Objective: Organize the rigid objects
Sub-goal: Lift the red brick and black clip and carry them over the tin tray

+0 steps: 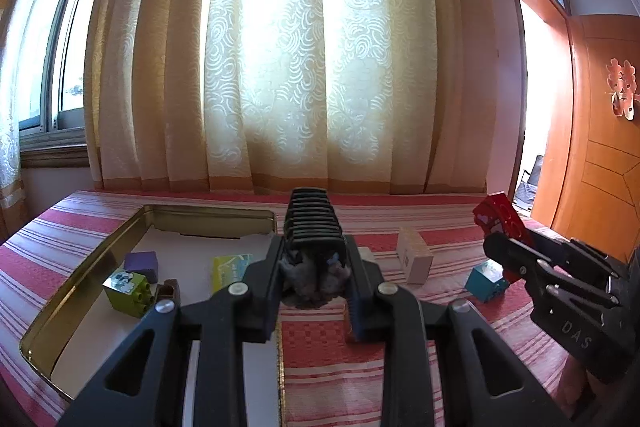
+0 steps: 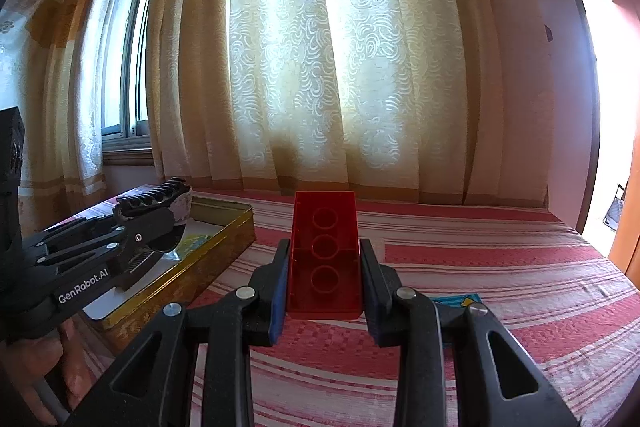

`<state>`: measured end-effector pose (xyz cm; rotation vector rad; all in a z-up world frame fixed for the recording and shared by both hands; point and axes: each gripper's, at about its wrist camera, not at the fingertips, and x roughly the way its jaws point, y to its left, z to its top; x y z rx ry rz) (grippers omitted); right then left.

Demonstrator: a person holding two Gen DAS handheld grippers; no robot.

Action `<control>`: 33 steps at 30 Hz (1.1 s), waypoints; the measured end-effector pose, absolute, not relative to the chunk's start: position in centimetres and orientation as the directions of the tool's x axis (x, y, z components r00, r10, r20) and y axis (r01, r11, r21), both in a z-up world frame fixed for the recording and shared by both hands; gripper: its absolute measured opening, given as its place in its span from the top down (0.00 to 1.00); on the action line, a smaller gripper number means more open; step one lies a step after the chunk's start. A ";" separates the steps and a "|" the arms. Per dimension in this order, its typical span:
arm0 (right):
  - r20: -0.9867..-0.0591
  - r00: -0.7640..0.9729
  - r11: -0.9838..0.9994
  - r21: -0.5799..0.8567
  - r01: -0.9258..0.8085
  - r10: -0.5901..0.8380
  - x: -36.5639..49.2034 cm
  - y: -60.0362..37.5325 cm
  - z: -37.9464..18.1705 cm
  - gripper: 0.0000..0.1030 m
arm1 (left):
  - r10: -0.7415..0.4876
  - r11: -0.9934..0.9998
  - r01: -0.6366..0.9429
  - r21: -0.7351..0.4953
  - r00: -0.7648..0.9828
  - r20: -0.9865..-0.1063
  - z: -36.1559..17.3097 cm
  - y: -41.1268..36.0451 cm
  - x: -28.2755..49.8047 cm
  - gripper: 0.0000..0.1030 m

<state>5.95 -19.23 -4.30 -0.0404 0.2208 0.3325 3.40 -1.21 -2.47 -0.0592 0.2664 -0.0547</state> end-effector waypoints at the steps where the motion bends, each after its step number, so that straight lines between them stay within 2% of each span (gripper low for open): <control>1: -0.221 0.921 0.944 -0.003 -0.330 0.321 5.9 -19.2 -4.3 0.67 | -0.060 0.997 0.045 -0.063 0.964 -0.259 -2.5 -1.2 3.3 0.75; 33: -0.232 0.886 0.907 -0.037 -0.419 0.400 5.3 -14.8 -4.4 0.67 | -0.006 0.996 -0.015 -0.085 0.971 -0.241 -2.4 2.0 2.5 0.75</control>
